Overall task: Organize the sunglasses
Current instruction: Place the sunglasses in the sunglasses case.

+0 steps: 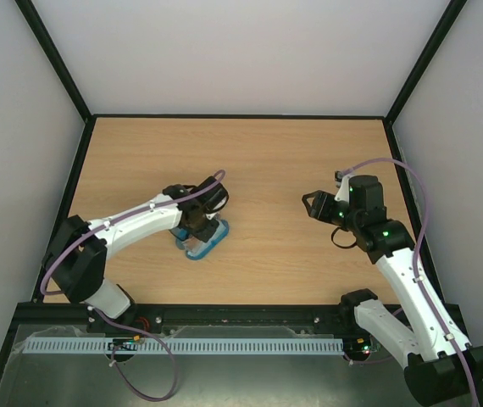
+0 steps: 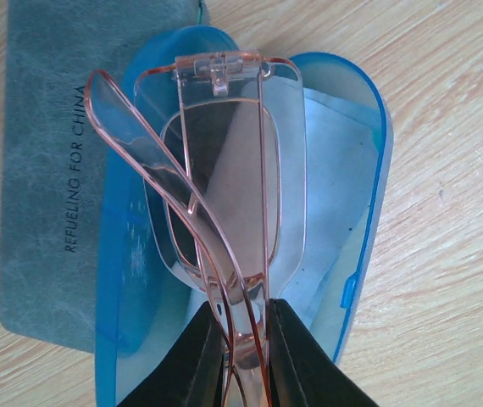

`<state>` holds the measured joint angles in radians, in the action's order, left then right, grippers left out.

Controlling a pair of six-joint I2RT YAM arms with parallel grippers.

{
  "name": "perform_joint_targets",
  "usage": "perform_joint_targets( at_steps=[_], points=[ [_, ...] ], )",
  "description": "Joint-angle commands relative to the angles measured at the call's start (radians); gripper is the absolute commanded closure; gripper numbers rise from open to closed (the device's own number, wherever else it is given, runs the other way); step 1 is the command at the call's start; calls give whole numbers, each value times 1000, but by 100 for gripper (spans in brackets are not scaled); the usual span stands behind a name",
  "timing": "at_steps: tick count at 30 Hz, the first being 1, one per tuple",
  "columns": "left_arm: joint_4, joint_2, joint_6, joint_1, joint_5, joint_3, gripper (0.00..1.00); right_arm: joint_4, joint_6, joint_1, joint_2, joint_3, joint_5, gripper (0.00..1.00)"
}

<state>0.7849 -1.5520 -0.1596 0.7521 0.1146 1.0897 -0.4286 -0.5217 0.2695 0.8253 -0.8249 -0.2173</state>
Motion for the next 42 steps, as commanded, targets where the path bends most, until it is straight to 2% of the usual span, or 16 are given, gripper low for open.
perform_joint_targets(
  at_steps=[1, 9, 20, 25, 28, 32, 34, 42],
  points=[
    [-27, -19, 54, -14, -43, -16, 95, 12, 12, -4, -7, 15, -20, 46],
    [-50, -103, 67, -25, -61, 32, 98, 17, 15, -3, -2, 19, -26, 46],
    [-89, -90, 55, -8, -75, -8, 98, 23, 17, -4, 1, 27, -28, 46],
    [-87, -75, 34, 33, -25, -2, 97, 26, 17, -3, 10, 30, -44, 46],
    [-77, -62, 20, 50, 10, -3, 97, 43, 11, -4, 41, 42, -114, 46],
    [-78, -37, 9, 55, 16, -14, 96, 111, -13, 2, 130, 79, -302, 47],
    [-79, -32, 4, 56, 16, -20, 96, 118, -16, 31, 186, 72, -346, 48],
    [-95, -25, -26, 59, -8, -41, 96, 283, -140, 264, 297, 122, -281, 50]
  ],
)
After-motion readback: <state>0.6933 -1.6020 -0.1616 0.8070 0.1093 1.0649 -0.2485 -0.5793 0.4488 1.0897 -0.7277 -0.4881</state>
